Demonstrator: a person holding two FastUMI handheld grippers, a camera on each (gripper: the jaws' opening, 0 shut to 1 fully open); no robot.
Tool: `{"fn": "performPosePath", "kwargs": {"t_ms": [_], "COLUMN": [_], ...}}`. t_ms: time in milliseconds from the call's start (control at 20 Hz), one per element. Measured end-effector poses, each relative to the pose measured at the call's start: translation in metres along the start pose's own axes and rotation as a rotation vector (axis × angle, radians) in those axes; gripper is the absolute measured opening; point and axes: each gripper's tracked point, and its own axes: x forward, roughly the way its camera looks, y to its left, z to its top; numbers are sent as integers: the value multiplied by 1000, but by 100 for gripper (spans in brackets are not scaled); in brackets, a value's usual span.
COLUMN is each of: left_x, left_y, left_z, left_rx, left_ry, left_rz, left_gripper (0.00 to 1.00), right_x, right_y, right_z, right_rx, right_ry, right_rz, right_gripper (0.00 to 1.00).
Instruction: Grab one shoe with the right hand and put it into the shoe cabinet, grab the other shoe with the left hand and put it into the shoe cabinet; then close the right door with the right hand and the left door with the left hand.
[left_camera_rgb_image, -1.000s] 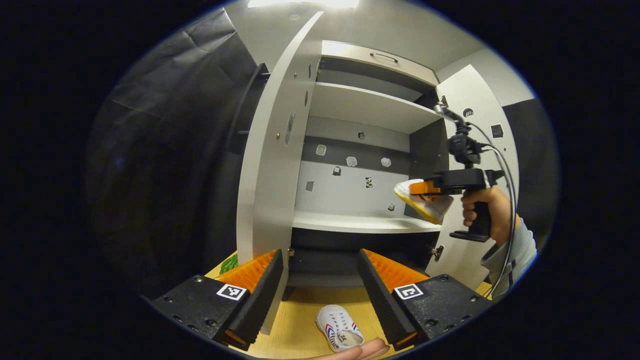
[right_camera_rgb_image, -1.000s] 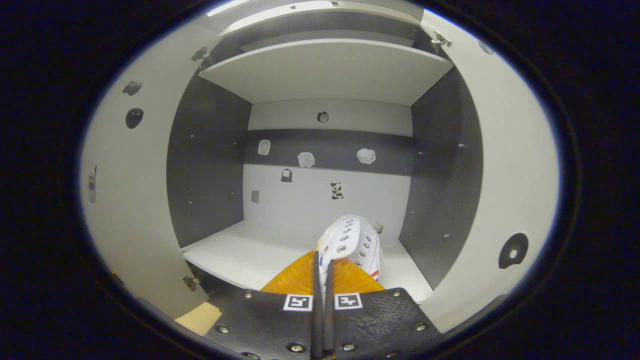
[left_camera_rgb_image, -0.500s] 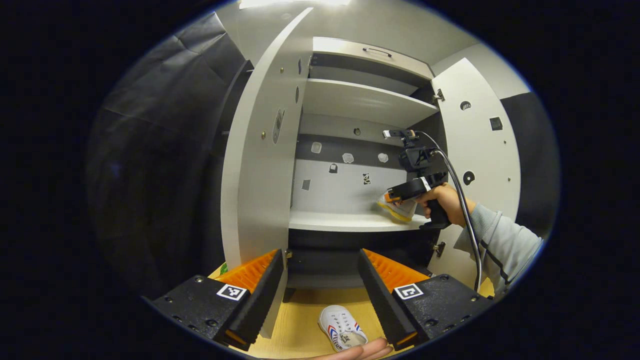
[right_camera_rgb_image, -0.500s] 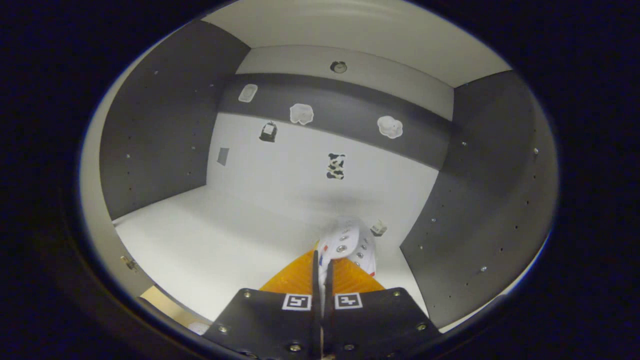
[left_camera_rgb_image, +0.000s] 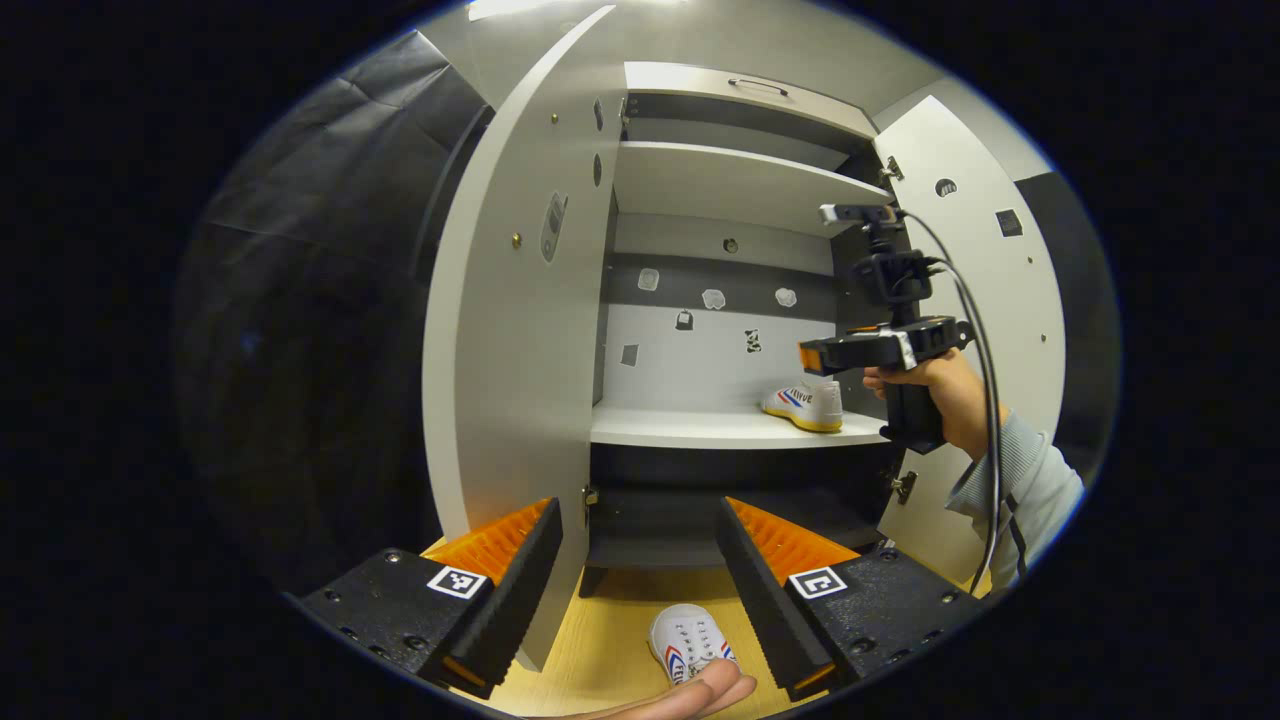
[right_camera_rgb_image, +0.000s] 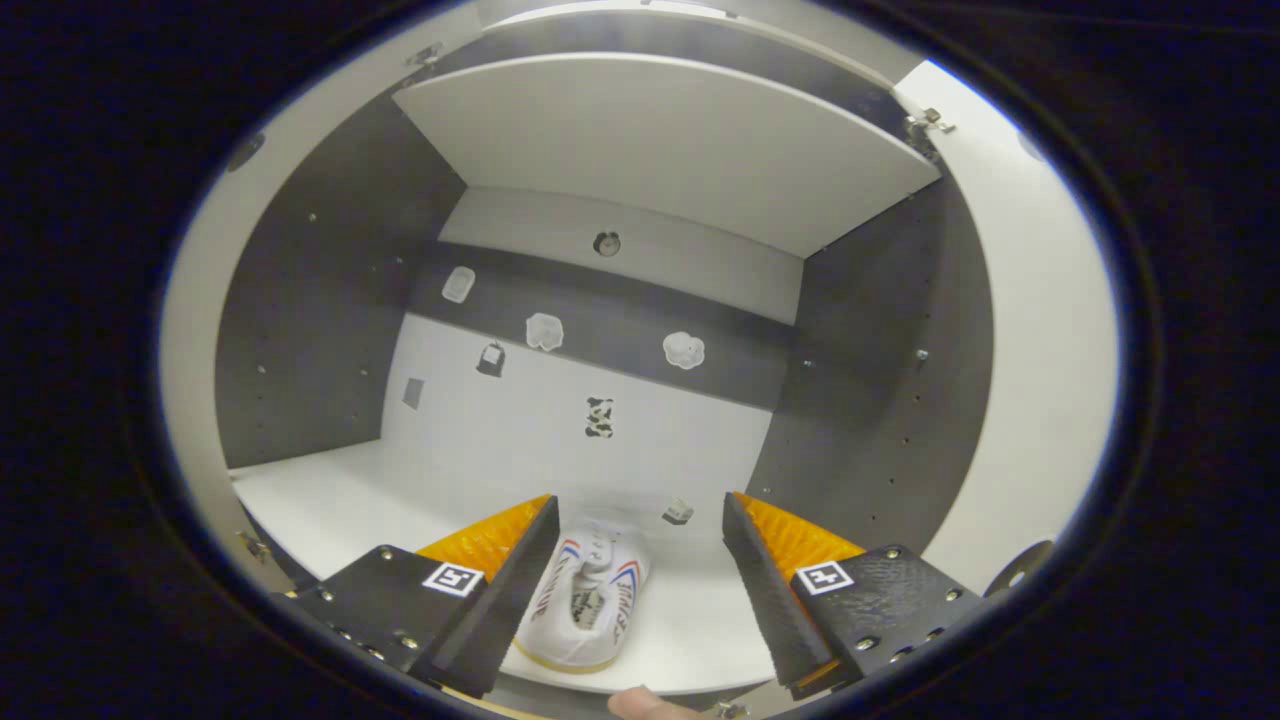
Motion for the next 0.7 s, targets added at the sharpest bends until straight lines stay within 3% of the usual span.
{"fn": "performPosePath", "kwargs": {"t_ms": [400,700], "left_x": [3,15], "left_y": [-22,-34], "left_z": [-38,-133], "left_rx": [42,42], "left_ry": [55,212], "left_rz": [-8,-10], "left_gripper": [97,97], "right_x": [-131,-206], "right_y": [-17,-7], "right_z": [-21,-63], "right_rx": [98,95], "right_ry": [-62,-77], "right_rz": [8,26], "right_gripper": [98,98]}}
